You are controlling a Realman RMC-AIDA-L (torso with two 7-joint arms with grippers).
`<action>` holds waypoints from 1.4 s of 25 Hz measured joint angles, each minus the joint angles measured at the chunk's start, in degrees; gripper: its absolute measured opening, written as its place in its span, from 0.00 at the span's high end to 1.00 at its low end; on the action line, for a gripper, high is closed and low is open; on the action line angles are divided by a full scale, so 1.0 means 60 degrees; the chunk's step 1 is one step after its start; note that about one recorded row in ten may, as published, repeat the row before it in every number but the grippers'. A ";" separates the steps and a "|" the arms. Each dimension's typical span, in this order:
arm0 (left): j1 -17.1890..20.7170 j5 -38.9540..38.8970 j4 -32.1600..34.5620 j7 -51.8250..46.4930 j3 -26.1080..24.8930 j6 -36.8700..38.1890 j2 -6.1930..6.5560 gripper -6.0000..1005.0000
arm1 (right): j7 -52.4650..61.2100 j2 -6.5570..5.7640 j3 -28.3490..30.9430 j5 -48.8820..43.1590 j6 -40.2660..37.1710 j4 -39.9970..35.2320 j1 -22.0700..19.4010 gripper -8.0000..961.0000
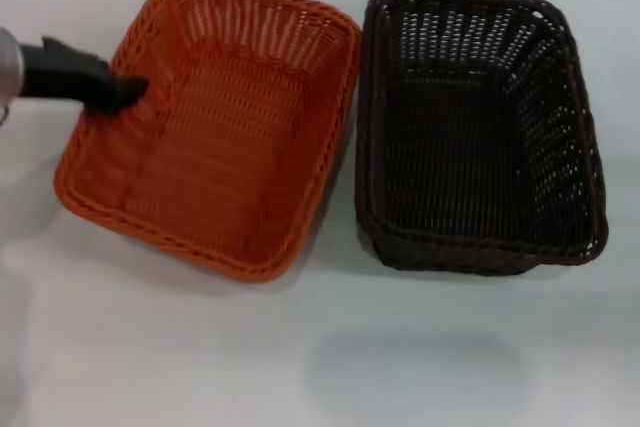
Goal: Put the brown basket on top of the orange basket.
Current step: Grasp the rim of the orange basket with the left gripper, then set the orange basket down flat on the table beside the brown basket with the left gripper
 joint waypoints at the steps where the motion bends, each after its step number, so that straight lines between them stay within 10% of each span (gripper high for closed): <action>1: -0.0121 -0.0132 -0.0117 0.0365 -0.0283 -0.0203 0.0012 0.75 | 0.0000 0.0004 -0.0023 -0.0001 -0.0001 -0.0025 0.0000 0.14; 8: -0.1912 -0.0531 -0.2307 0.3501 -0.2975 -0.2377 0.0527 0.76 | 0.0000 0.0011 -0.0401 0.0000 -0.0001 -0.0208 -0.0026 0.14; 25: -0.2719 -0.0539 -0.2422 0.7584 -0.3396 -0.4193 0.0733 0.80 | 0.0000 0.0024 -0.1011 0.0000 -0.0386 -0.0387 -0.0079 0.14; 35: -0.3271 -0.0562 -0.2936 0.8437 -0.3313 -0.3226 0.0486 0.82 | 0.0000 0.0003 -0.1141 0.0000 -0.0400 -0.0416 -0.0079 0.14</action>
